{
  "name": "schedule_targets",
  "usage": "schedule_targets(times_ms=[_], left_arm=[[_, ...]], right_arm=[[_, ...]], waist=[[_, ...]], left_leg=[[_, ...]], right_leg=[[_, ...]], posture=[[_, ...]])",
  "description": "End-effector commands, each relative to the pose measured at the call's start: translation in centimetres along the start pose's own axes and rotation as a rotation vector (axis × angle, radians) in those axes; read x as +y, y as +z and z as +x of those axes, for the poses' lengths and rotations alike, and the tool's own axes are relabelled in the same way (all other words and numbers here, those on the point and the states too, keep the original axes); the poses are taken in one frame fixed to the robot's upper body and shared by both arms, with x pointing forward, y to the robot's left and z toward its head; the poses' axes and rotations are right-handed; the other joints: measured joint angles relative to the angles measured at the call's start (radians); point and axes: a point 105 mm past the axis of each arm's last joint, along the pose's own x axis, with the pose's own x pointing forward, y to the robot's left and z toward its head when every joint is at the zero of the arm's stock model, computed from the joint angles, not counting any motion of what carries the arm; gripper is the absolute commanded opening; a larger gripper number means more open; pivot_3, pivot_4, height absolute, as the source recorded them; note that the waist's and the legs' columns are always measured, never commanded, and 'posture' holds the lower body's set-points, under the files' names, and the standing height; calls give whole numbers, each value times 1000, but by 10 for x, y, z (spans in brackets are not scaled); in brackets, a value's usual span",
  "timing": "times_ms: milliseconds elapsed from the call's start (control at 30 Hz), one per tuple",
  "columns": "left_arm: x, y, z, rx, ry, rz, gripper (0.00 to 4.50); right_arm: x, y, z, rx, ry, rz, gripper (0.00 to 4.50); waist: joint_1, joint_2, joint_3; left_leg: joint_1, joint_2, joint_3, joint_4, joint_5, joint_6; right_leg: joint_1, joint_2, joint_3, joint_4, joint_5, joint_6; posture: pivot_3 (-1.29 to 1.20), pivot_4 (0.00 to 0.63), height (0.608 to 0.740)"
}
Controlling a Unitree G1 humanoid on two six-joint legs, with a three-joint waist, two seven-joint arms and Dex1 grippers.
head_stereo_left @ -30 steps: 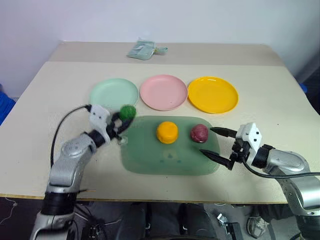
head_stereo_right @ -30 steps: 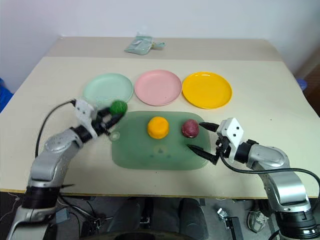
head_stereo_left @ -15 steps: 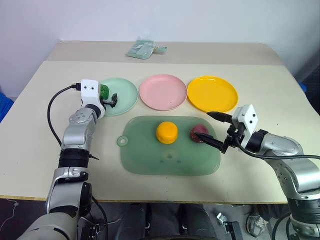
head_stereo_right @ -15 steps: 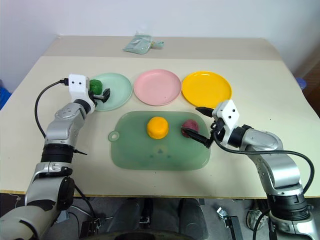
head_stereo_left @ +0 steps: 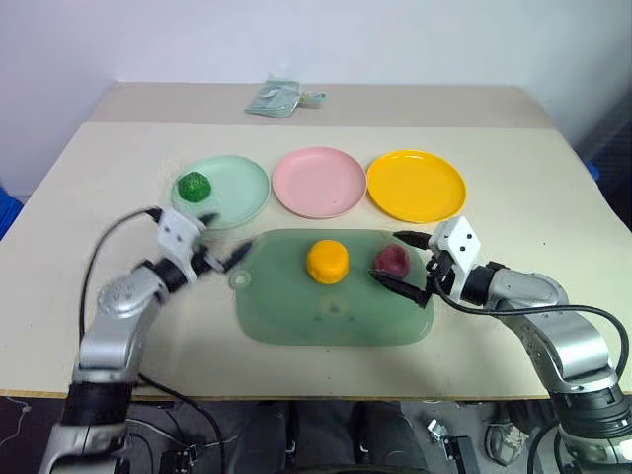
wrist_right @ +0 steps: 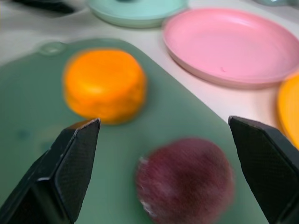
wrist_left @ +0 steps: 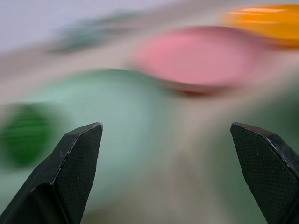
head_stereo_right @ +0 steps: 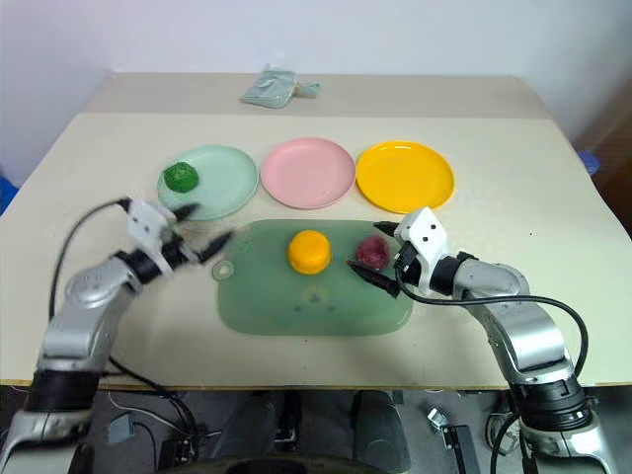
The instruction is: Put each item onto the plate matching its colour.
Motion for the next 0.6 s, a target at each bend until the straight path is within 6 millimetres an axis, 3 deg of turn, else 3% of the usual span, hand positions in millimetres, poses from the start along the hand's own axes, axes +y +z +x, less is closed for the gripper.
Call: schedule_targets(times_ms=[33, 133, 367, 600], left_arm=[[-24, 13, -6, -14, -130, 19, 4454], [-35, 7, -12, 25, -183, 22, 4454], [-41, 7, -18, 33, -232, 13, 4454], [-51, 0, -28, 38, -281, -7, 4454]], right_arm=[[14, 28, 6, -101, 91, -39, 4500], [25, 25, 20, -66, 136, -75, 4500], [38, 18, 52, -34, 154, -56, 4500], [34, 1, 74, 56, 93, -53, 4500]], waist=[[1, 0, 0], [1, 0, 0], [3, 0, 0], [1, 0, 0]], left_leg=[[0, 0, 0, 0, 0, -1], [0, 1, -1, 0, 1, -1], [-1, 0, -1, 0, 0, 0], [-2, 0, 0, -1, 0, 0]], right_leg=[[0, 0, 0, 0, 0, 0], [0, 0, 0, 1, 0, -1], [-2, -1, 1, 1, 0, -1], [-4, 0, 1, 2, 0, -1]], posture=[[0, 150, 740], [0, 150, 740], [0, 150, 740], [0, 150, 740]])
